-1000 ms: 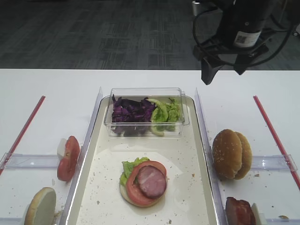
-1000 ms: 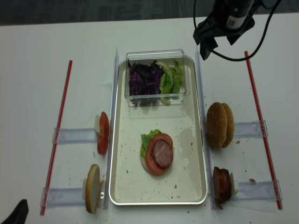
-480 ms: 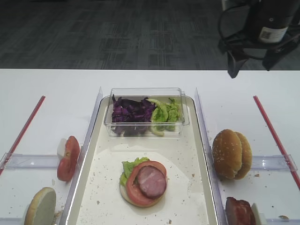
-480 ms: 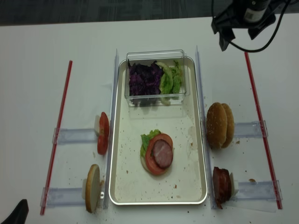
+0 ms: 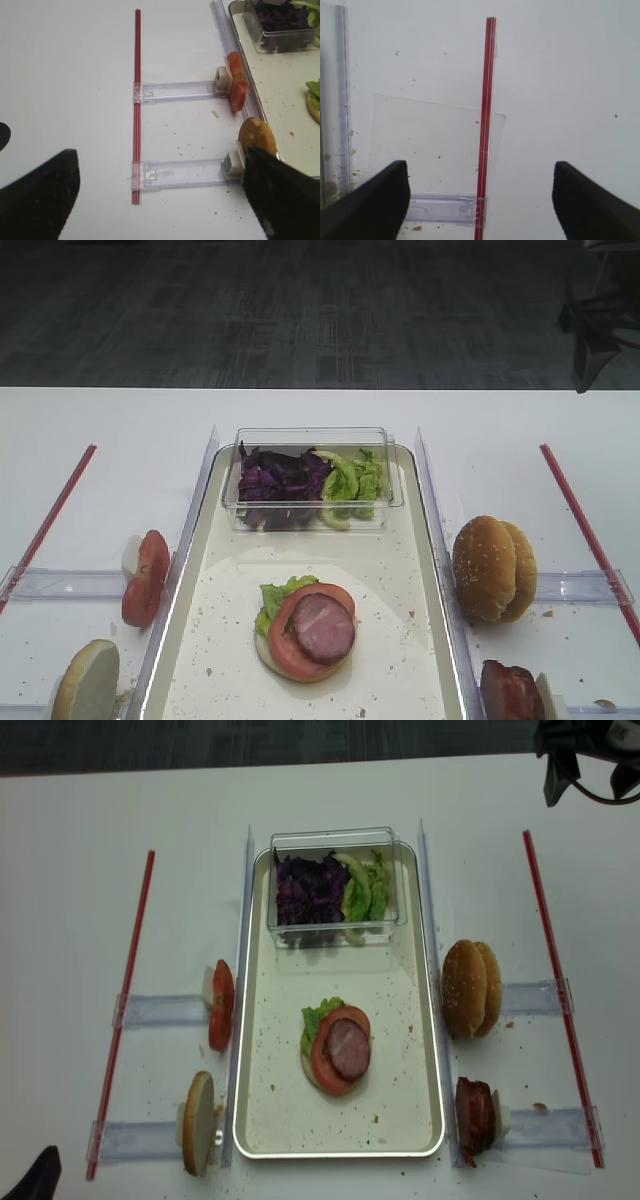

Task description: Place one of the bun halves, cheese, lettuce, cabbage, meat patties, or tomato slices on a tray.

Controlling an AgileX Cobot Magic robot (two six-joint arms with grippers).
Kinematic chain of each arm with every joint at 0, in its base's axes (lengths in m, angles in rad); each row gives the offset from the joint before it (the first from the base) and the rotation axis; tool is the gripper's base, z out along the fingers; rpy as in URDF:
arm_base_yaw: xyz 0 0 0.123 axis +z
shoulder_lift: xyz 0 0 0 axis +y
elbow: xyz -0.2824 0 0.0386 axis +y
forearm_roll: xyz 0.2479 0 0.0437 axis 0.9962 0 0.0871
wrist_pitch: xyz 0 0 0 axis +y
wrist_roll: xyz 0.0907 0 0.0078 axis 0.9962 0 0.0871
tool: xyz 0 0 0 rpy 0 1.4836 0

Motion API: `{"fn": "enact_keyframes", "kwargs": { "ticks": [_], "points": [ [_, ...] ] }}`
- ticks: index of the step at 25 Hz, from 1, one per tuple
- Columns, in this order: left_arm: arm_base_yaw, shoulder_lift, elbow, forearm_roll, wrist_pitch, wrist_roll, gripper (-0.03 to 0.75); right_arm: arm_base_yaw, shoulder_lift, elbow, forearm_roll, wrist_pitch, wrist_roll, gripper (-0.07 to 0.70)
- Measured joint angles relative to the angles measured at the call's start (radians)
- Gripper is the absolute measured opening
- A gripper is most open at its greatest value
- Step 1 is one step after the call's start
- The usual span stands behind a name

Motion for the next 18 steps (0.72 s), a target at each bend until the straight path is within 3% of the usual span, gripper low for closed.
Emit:
{"fn": "enact_keyframes", "kwargs": {
  "ticks": [13, 18],
  "points": [
    [0.000, 0.000, 0.000, 0.000, 0.000, 0.000, 0.613, -0.010, -0.008, 0.000, 0.048, 0.000, -0.024, 0.603],
    [0.000, 0.000, 0.000, 0.000, 0.000, 0.000, 0.613, -0.010, -0.089, 0.032, 0.048, 0.000, -0.024, 0.603]
  ]
}}
